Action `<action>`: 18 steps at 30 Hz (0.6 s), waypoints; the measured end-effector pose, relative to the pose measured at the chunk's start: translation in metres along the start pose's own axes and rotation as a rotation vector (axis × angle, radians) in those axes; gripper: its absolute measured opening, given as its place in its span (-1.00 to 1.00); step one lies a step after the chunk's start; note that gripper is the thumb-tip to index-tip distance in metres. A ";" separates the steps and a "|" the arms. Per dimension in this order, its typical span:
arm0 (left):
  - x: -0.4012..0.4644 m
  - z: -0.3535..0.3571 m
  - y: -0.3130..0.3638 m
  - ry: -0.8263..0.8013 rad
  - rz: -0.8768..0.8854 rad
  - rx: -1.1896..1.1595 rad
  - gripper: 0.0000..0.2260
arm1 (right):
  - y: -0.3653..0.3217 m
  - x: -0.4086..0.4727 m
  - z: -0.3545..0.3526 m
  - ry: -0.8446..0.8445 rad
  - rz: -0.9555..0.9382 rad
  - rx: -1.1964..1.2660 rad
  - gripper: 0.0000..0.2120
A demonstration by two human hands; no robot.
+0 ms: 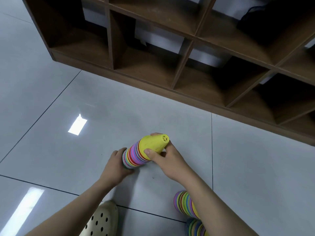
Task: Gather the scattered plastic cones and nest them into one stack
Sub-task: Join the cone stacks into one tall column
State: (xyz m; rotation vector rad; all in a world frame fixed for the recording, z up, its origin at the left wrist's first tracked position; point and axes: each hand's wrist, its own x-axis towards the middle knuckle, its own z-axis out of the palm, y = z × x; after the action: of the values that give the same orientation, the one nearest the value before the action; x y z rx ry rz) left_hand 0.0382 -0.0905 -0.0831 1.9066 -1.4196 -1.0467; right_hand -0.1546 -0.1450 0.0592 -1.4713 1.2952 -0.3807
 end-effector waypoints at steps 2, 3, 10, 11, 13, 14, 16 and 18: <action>0.002 0.003 0.004 0.027 -0.010 0.035 -0.39 | -0.002 0.005 0.000 0.015 -0.001 0.010 -0.47; 0.002 0.002 0.007 0.031 -0.010 0.047 -0.42 | -0.004 0.007 -0.001 0.020 -0.003 0.015 -0.46; 0.000 -0.039 0.079 -0.015 0.099 0.053 -0.48 | -0.067 -0.014 -0.057 0.098 -0.123 -0.044 -0.51; 0.000 -0.048 0.102 -0.039 0.126 0.050 -0.48 | -0.082 -0.023 -0.071 0.125 -0.158 -0.045 -0.53; -0.004 -0.063 0.149 -0.082 0.194 0.043 -0.47 | -0.113 -0.048 -0.100 0.182 -0.230 -0.057 -0.56; -0.008 -0.069 0.169 -0.102 0.222 0.029 -0.48 | -0.128 -0.061 -0.112 0.209 -0.257 -0.073 -0.57; -0.017 -0.084 0.220 -0.144 0.312 0.016 -0.47 | -0.160 -0.096 -0.145 0.283 -0.314 -0.110 -0.59; -0.029 -0.098 0.264 -0.215 0.397 0.056 -0.43 | -0.185 -0.135 -0.172 0.330 -0.346 -0.133 -0.60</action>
State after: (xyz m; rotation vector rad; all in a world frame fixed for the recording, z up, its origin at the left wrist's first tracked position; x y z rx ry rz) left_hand -0.0262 -0.1450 0.1877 1.4912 -1.8713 -1.0440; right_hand -0.2448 -0.1496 0.3310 -1.8055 1.3396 -0.8049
